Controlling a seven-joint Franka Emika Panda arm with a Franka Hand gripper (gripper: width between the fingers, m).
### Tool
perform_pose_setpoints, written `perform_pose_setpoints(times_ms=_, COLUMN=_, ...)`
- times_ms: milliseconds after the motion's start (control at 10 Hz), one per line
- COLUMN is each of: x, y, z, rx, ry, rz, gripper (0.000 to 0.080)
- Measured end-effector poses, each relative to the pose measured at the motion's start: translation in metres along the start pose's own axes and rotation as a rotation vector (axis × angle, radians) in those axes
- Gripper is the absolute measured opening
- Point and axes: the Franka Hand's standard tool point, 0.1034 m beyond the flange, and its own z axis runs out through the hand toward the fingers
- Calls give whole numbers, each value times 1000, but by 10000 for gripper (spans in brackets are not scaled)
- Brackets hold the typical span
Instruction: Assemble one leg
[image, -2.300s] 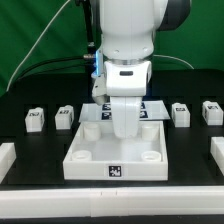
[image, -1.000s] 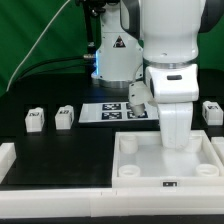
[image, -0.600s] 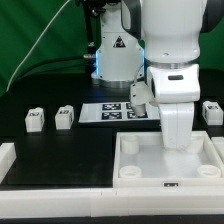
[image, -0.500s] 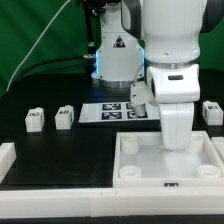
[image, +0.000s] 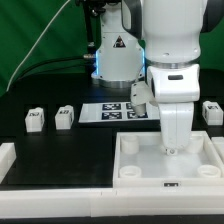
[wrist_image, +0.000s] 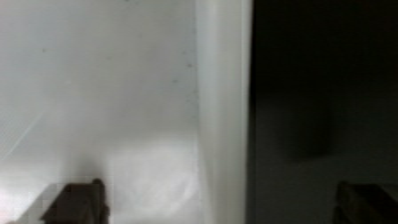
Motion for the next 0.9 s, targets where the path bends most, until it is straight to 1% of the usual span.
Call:
perform_pose_setpoints(times_ms=200, x=-1, y=0, z=-2, rx=-2, ry=0, rz=5, gripper=649)
perform_pose_setpoints(times_ms=300, x=-1, y=-3, z=-6, rx=-5, ry=-2, rz=24, gripper=649)
perform_pose_setpoints(times_ms=400, x=-3, y=-8, z=-13, rx=-13, ry=-6, rz=46, gripper=649)
perform_pose_setpoints(times_ms=700, x=-9, y=-20, z=-54, rx=-58, ry=-19, rz=104, gripper=649)
perform_pose_setpoints(times_ms=800, x=-13, y=-26, z=-69, rx=-82, ry=-21, rz=143, gripper=649)
perform_pose_setpoints(times_ms=900, x=-14, y=-28, z=-82, rx=-106, ry=-20, rz=172, gripper=649)
